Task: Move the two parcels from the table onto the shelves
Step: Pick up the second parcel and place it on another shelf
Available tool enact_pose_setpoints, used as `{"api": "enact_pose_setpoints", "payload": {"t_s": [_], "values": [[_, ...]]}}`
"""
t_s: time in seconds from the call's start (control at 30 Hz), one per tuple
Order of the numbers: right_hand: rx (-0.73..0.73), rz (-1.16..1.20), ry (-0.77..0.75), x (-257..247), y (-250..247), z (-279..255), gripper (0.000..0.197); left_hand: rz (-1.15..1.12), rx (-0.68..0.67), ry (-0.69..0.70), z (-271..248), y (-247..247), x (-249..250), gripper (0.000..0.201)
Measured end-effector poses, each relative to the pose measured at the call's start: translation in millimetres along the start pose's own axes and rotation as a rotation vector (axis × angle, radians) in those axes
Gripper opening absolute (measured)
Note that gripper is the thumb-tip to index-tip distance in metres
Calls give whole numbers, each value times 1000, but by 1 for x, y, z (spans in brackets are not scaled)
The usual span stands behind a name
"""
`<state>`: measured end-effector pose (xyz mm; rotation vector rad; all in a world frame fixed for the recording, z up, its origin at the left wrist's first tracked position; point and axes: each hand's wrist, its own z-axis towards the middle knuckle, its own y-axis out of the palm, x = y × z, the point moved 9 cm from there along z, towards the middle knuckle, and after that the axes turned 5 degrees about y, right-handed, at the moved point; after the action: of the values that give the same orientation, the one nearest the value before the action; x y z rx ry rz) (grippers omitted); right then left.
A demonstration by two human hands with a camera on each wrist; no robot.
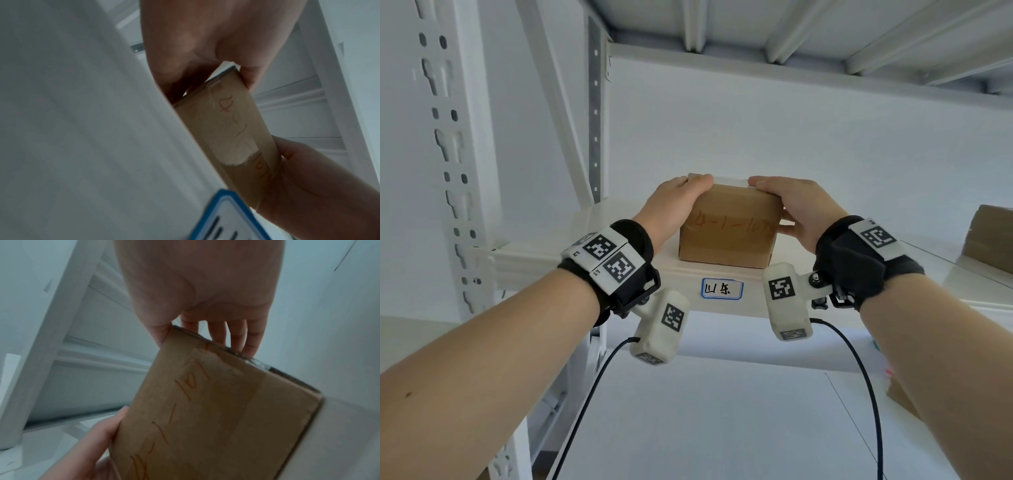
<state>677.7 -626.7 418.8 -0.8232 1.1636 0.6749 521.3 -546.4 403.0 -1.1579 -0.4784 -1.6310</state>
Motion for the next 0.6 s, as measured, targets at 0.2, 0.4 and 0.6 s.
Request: {"api": "enact_pose_setpoints", "payload": {"t_s": [0.2,0.4,0.6], "values": [[67,-116,17,-1,0,-3,36,104,-30,-15,-7,3,8,57],[87,-474,-113,-26,6,-18,32,358,-48,-74,-11,-5,17,70],[54,-972,-103,-20,-3,-28,49,728,-158,-125,-26,-18,13,92]]}}
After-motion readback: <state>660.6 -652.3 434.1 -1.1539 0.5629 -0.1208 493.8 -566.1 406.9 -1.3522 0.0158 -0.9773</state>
